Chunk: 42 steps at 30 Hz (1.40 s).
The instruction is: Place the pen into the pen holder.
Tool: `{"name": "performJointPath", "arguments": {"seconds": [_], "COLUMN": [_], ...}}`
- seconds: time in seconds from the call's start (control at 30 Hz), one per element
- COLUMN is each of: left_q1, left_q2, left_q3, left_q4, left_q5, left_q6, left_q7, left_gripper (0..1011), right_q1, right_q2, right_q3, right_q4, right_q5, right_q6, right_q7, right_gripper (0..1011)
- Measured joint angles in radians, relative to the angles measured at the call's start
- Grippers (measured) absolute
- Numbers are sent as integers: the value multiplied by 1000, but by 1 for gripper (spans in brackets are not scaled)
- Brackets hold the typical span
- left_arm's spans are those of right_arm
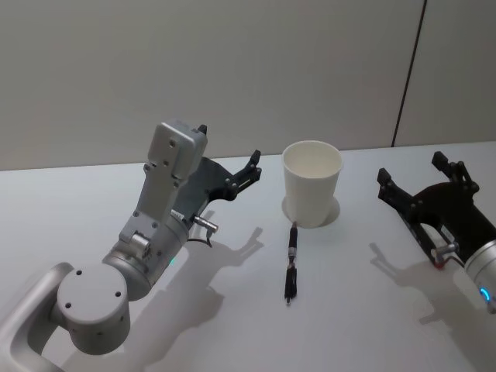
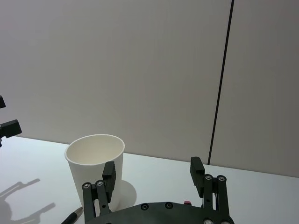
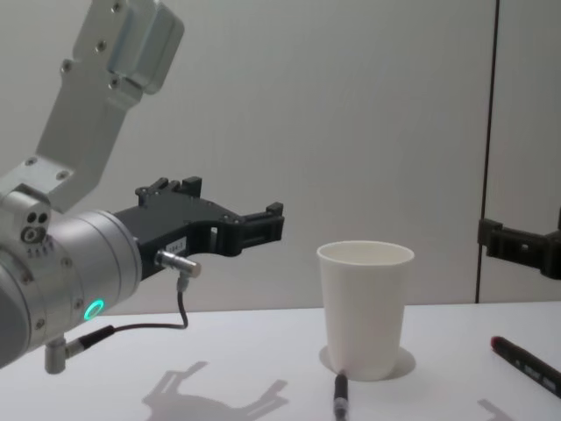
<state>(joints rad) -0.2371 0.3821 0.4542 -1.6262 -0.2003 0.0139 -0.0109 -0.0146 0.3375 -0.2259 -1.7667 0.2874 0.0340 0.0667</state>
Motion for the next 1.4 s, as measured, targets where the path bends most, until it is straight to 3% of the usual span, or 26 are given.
{"name": "performJointPath", "arguments": {"seconds": [0.97, 1.4], "left_q1": [0, 0], "left_q2": [0, 0], "left_q3": [0, 0], "left_q4": [0, 0], "left_q5": [0, 0], "left_q6": [0, 0], "left_q7": [0, 0], "left_gripper": [1001, 1001], "right_q1": [0, -6], "right_q2": [0, 22], "right_q3": [0, 19], "right_q4": [-1, -19], "right_q5": [0, 27], "right_q6": [4, 94], "right_q7": [1, 11], "right_gripper": [1001, 1001]}}
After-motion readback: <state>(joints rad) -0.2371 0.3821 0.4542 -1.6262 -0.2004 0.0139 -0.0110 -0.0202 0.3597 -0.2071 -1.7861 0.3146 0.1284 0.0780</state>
